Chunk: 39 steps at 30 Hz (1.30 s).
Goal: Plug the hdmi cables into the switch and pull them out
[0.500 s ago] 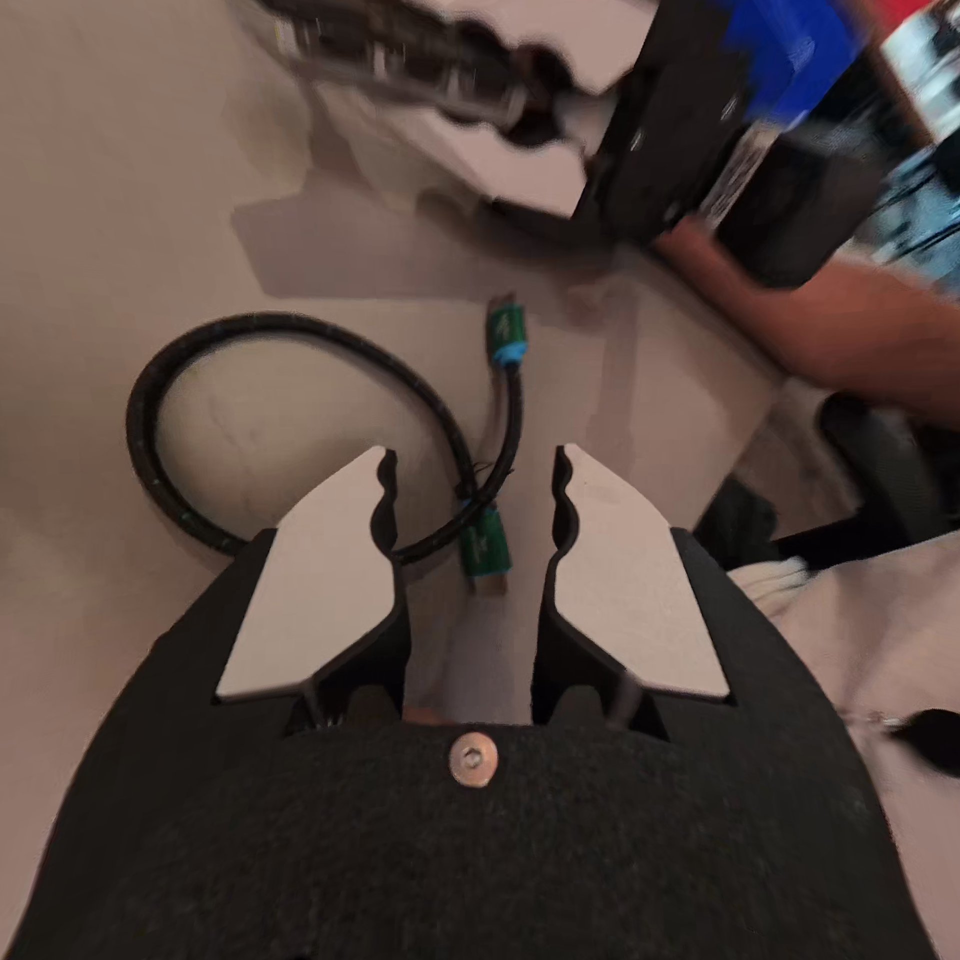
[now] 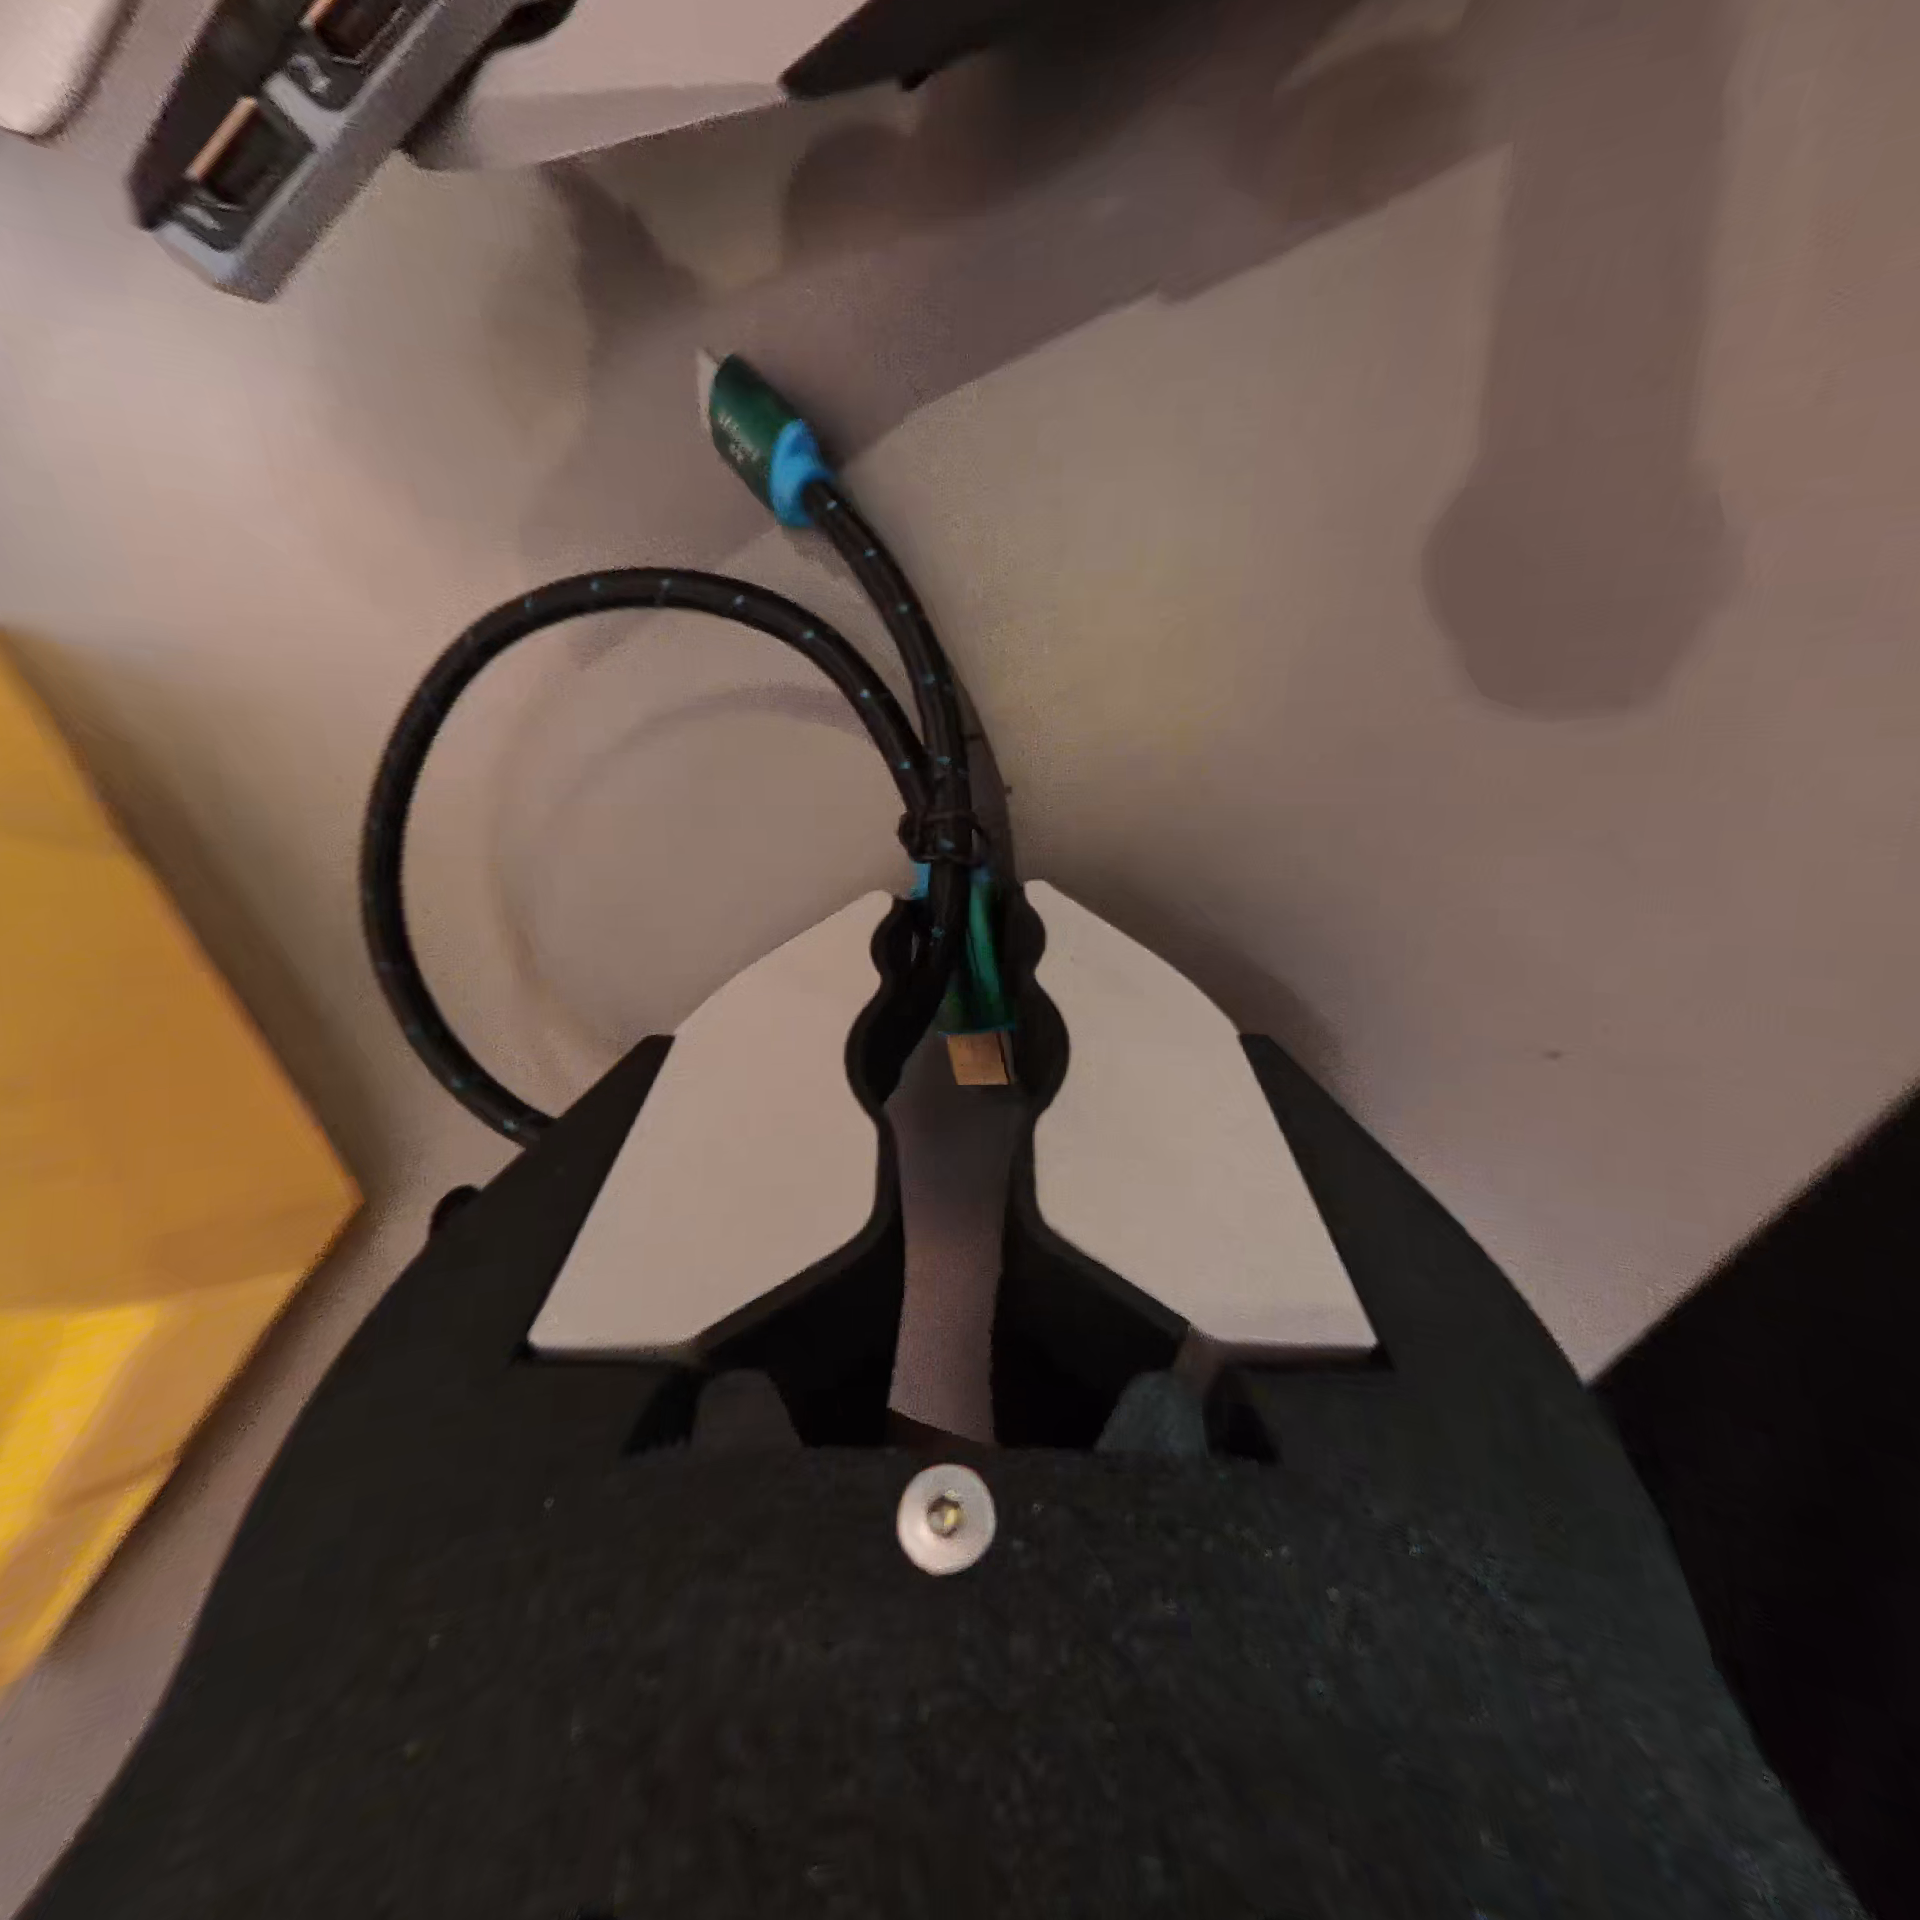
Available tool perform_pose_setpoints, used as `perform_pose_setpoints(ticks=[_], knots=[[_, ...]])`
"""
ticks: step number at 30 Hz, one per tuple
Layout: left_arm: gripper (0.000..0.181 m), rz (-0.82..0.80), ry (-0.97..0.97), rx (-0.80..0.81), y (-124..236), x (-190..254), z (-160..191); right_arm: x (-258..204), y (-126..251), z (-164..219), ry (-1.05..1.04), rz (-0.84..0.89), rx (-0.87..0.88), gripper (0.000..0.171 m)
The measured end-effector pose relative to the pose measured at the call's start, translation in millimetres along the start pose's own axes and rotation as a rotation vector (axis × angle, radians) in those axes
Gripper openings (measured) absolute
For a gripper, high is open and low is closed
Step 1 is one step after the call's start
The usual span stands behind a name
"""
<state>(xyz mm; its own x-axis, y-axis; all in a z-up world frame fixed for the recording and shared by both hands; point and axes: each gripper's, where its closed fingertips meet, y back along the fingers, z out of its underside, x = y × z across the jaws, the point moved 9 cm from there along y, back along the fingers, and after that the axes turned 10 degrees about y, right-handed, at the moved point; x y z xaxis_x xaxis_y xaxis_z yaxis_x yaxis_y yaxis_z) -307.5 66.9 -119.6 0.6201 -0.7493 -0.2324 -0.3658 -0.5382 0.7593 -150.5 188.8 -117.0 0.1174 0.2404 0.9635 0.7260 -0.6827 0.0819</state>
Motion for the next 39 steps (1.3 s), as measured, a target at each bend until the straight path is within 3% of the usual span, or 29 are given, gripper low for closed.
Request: perform_pose_setpoints(ticks=[5, 9, 19, 39], knots=[[0.016, -0.413, -0.360, -0.050, 28.3, -8.6, -15.9, 4.9, 1.0, -1.0, -0.014, 0.022, -0.029, 0.021], [0.015, -0.533, -0.502, -0.107, 40.7, -14.2, -29.6, 5.1, -1.2, -6.1, 0.002, 0.029, -0.056, 0.021], [0.016, -0.453, -0.682, -0.145, 47.0, 3.3, -43.3, -1.1, -2.1, -9.3, 0.115, 0.024, -0.095, 0.021], [0.015, -0.408, -0.677, -0.196, 42.9, 1.0, -48.3, -3.7, -2.8, -9.7, 0.168, 0.017, -0.114, 0.021]])
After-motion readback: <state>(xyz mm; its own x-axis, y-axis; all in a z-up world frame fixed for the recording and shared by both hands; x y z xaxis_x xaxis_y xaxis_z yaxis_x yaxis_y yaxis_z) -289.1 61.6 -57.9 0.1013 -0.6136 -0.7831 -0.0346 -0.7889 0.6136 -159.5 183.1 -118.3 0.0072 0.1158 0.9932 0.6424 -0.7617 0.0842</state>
